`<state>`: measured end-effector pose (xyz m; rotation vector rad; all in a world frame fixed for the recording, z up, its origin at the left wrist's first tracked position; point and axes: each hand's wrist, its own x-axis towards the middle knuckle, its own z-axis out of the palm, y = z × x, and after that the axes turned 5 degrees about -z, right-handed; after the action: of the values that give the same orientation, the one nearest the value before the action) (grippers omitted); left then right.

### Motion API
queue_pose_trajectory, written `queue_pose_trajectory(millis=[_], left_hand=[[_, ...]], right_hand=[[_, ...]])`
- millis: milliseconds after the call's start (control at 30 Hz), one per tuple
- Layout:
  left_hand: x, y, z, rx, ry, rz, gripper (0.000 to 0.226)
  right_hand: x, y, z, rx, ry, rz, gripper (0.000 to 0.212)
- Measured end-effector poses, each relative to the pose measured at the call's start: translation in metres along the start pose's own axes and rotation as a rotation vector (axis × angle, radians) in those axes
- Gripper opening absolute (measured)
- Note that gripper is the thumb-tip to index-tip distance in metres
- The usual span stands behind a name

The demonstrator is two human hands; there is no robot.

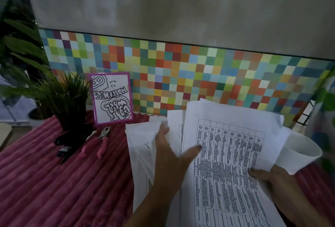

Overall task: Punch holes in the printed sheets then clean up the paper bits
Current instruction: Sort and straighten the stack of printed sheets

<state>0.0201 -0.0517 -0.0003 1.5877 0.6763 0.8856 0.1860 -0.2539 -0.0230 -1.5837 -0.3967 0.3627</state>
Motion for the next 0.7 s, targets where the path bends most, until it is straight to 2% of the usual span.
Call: queue_pose_trajectory(millis=[67, 133, 167, 233, 267, 300, 333, 400, 500, 600, 700], left_hand=[[-0.004, -0.002, 0.005, 0.112, 0.015, 0.174, 0.103], [-0.007, -0.002, 0.009, 0.130, -0.014, 0.230, 0.104], [-0.007, -0.003, 0.010, 0.073, -0.051, 0.200, 0.105], [-0.004, -0.005, 0.009, -0.103, -0.162, 0.049, 0.092], [-0.004, -0.006, 0.007, -0.104, -0.238, 0.011, 0.073], [-0.003, -0.005, 0.005, -0.026, -0.299, 0.041, 0.049], [-0.005, -0.002, 0.004, 0.056, -0.339, 0.088, 0.031], [-0.012, 0.003, 0.004, 0.096, -0.362, 0.159, 0.022], [-0.021, 0.007, 0.008, 0.073, -0.355, 0.226, 0.034], [-0.022, 0.012, 0.009, -0.059, -0.421, 0.135, 0.034], [-0.014, 0.011, 0.005, -0.235, -0.448, 0.083, 0.042]], right_hand=[[-0.001, 0.001, 0.000, -0.015, -0.004, 0.004, 0.118], [-0.006, -0.005, 0.000, -0.022, -0.012, -0.010, 0.110], [-0.008, -0.009, 0.001, -0.015, -0.009, 0.005, 0.097], [-0.016, -0.022, 0.008, 0.039, -0.003, 0.007, 0.050], [-0.017, -0.024, 0.010, 0.072, -0.011, -0.006, 0.025], [-0.013, -0.021, 0.009, 0.075, -0.032, -0.025, 0.013], [-0.012, -0.023, 0.011, 0.065, -0.056, -0.019, 0.027], [-0.009, -0.024, 0.009, 0.064, -0.064, -0.030, 0.046], [-0.005, -0.031, 0.000, 0.061, -0.006, -0.069, 0.042], [-0.007, -0.034, -0.004, 0.170, -0.022, -0.085, 0.027], [-0.009, -0.038, -0.004, 0.257, -0.071, -0.141, 0.044]])
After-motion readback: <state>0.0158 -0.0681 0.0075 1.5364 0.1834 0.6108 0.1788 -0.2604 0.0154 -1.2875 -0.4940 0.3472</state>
